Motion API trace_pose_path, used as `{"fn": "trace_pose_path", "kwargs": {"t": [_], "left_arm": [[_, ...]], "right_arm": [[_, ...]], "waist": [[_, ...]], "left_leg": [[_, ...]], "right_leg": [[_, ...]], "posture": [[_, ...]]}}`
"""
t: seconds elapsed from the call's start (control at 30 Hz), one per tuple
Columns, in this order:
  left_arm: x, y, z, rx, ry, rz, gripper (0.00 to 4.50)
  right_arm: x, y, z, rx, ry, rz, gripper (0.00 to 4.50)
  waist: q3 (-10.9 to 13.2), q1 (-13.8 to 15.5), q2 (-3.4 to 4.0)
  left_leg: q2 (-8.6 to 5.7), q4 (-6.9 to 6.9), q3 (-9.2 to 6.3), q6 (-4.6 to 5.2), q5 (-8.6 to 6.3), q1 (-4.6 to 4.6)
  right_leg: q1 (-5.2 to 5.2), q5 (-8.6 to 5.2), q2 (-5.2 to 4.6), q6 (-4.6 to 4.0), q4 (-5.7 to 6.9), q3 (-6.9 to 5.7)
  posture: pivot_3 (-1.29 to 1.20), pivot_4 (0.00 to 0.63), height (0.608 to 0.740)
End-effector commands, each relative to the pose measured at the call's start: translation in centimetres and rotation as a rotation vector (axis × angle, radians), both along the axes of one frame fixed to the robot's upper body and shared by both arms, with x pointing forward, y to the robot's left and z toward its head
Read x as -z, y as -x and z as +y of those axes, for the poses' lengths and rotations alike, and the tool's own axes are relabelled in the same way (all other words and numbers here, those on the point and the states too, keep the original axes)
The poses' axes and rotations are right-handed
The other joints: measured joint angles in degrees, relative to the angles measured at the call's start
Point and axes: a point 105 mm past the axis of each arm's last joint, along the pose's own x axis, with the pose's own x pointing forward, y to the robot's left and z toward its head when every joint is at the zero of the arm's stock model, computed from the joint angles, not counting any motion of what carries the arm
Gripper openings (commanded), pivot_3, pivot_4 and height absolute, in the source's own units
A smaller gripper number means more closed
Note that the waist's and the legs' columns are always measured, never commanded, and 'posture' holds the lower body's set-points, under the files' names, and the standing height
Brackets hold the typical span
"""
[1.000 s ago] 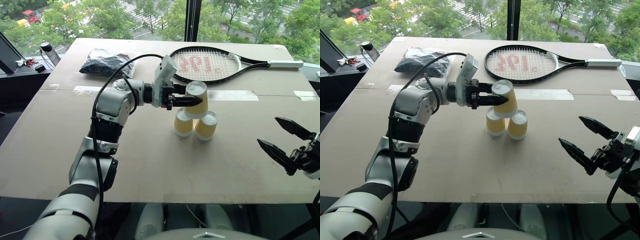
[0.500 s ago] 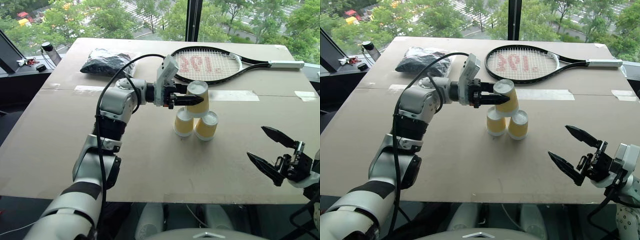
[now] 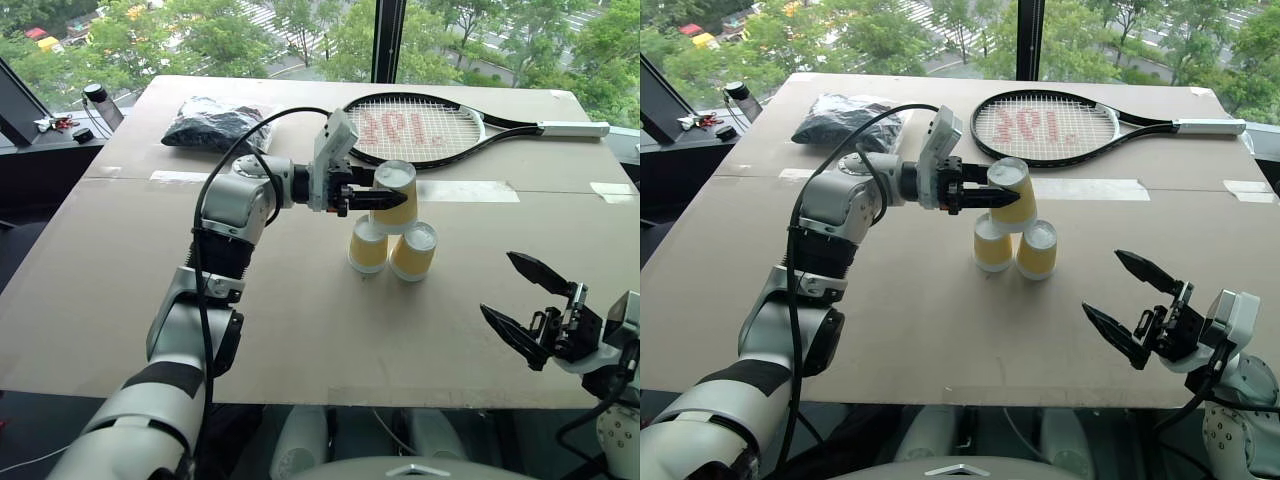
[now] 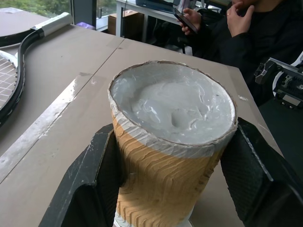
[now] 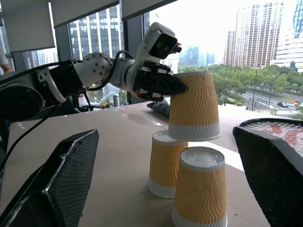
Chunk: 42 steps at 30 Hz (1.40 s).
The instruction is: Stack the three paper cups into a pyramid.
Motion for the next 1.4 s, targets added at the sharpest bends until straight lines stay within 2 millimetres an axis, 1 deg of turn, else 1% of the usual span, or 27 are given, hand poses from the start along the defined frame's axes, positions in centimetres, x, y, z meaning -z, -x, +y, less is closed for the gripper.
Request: {"fn": "trace_pose_path", "kwargs": {"t": [0.03, 0.2, 0.3, 0.47, 0.67, 0.87, 1.0, 1.07, 1.1, 1.13, 1.17, 1.27, 1.3, 1.4], "left_arm": [[-2.5, 0.7, -0.6, 0.048, 0.042, -0.073, 2.42], [-2.7, 1.0, -0.9, 0.069, 0.029, -0.095, 2.42], [-2.5, 1.2, -1.1, 0.078, 0.018, -0.098, 2.42], [-2.4, 1.3, -1.2, 0.086, 0.012, -0.096, 2.42], [-1.7, 1.7, -1.4, 0.109, -0.027, -0.109, 2.42], [-0.7, 1.4, -1.2, 0.091, -0.075, -0.105, 2.42], [-0.4, 1.0, -1.2, 0.073, -0.071, -0.094, 2.42], [-0.3, 1.0, -1.1, 0.077, -0.074, -0.086, 3.4], [-0.4, 1.0, -1.1, 0.074, -0.073, -0.084, 3.73], [-0.4, 1.0, -1.1, 0.071, -0.069, -0.084, 4.3], [-0.4, 1.1, -1.1, 0.076, -0.07, -0.076, 4.47], [-0.7, 1.1, -1.0, 0.07, -0.055, -0.084, 4.47], [-1.0, 0.9, -1.0, 0.051, -0.038, -0.101, 4.47], [-2.2, 0.7, -0.2, 0.004, -0.015, -0.125, 4.47]], "right_arm": [[-0.5, 0.4, 0.2, -0.023, 0.0, -0.025, 4.5], [0.0, 0.5, -0.1, -0.014, 0.001, -0.013, 4.5], [0.4, 0.4, -0.3, 0.0, -0.024, -0.005, 4.5], [0.4, 0.2, -0.1, 0.005, -0.038, -0.02, 4.5], [0.7, 0.1, 0.1, 0.009, -0.041, -0.023, 4.5], [0.7, 0.2, 0.0, 0.019, -0.032, -0.021, 4.5], [0.7, 0.4, 0.0, 0.02, -0.03, -0.014, 4.5], [0.8, 0.5, -0.1, 0.021, -0.028, -0.011, 4.5], [0.8, 0.5, -0.2, 0.024, -0.024, -0.007, 4.5], [0.9, 0.6, -0.3, 0.027, -0.021, -0.004, 4.5], [0.9, 0.6, -0.3, 0.029, -0.02, -0.001, 4.5], [0.9, 0.7, -0.5, 0.034, -0.019, 0.002, 4.5], [1.0, 0.7, -0.5, 0.035, -0.018, 0.003, 4.5], [1.0, 0.7, -0.7, 0.042, -0.014, 0.007, 4.5]], "waist": [[0.0, 0.0, 0.0], [0.0, 0.0, 0.0], [0.0, 0.0, 0.0], [0.0, 0.0, 0.0], [0.0, 0.0, 0.01], [0.0, 0.0, 0.01], [0.0, 0.0, 0.01], [0.0, 0.0, 0.01], [0.0, 0.0, 0.01], [0.0, 0.0, 0.01], [0.0, 0.0, 0.01], [0.0, 0.0, 0.01], [0.0, 0.0, 0.01], [0.0, 0.0, 0.01]], "left_leg": [[0.0, 0.0, 0.0, 0.0, 0.0, 0.0], [0.0, 0.0, 0.01, 0.0, 0.0, 0.0], [0.0, 0.0, 0.0, 0.0, 0.0, 0.01], [0.0, 0.0, 0.01, 0.0, 0.0, 0.01], [0.0, 0.0, 0.01, 0.0, 0.0, 0.01], [0.0, 0.0, 0.01, 0.0, 0.0, 0.01], [0.0, 0.01, 0.01, 0.0, 0.0, 0.01], [0.0, 0.01, 0.01, 0.0, 0.0, 0.01], [0.0, 0.01, 0.01, 0.0, 0.0, 0.01], [0.0, 0.01, 0.01, 0.0, 0.0, 0.01], [0.0, 0.01, 0.01, 0.0, 0.0, 0.01], [0.0, 0.01, 0.01, 0.0, 0.0, 0.01], [0.0, 0.01, 0.01, 0.0, 0.0, 0.01], [0.01, 0.01, 0.0, 0.0, 0.0, 0.01]], "right_leg": [[0.0, 0.0, 0.0, 0.0, 0.0, 0.0], [0.0, 0.0, 0.0, 0.0, 0.0, 0.0], [0.0, 0.0, 0.0, 0.0, 0.01, 0.0], [0.0, 0.0, 0.0, 0.0, 0.01, 0.01], [0.0, 0.0, 0.0, 0.0, 0.01, 0.0], [0.0, 0.0, 0.01, 0.0, 0.01, 0.01], [0.0, 0.0, 0.0, 0.0, 0.01, 0.01], [0.0, 0.0, 0.0, 0.0, 0.01, 0.01], [0.0, 0.0, 0.0, 0.0, 0.01, 0.01], [0.0, 0.0, 0.0, 0.0, 0.01, 0.01], [0.0, 0.0, 0.0, 0.0, 0.01, 0.01], [0.0, 0.0, 0.0, 0.0, 0.01, 0.01], [0.0, 0.0, 0.0, 0.0, 0.01, 0.01], [0.0, 0.0, 0.0, 0.0, 0.02, 0.01]], "posture": [[0.0, 0.15, 0.74], [0.0, 0.15, 0.74], [0.0, 0.15, 0.74], [0.0, 0.15, 0.74], [0.0, 0.15, 0.74], [0.0, 0.15, 0.74], [0.0, 0.15, 0.74], [0.0, 0.15, 0.74], [0.0, 0.15, 0.74], [0.0, 0.15, 0.74], [0.0, 0.15, 0.74], [0.0, 0.15, 0.74], [0.0, 0.15, 0.74], [0.0, 0.15, 0.74]]}}
